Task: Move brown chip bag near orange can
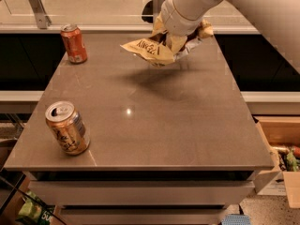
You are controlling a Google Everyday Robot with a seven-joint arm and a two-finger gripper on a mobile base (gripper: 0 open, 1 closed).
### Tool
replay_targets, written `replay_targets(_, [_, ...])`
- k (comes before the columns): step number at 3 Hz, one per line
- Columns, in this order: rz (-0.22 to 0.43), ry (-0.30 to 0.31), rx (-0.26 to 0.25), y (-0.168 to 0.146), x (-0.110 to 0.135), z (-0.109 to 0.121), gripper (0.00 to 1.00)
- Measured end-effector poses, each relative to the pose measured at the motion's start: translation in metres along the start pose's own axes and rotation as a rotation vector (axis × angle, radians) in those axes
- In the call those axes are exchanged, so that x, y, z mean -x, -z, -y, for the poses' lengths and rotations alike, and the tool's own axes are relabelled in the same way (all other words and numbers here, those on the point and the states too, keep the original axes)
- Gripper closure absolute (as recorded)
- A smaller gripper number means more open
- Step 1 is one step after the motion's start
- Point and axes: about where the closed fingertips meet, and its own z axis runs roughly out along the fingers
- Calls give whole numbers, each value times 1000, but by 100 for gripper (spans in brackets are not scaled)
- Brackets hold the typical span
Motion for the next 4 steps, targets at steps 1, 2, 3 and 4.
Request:
replay_targets(1, [1, 2, -1, 0, 1, 1, 100])
replay_targets(2, [-27, 13, 10, 16, 7, 4, 100])
replay_targets(3, [-63, 15, 24, 33, 15, 6, 100])
replay_targets(4, [-99, 10, 32, 47, 24, 5, 100])
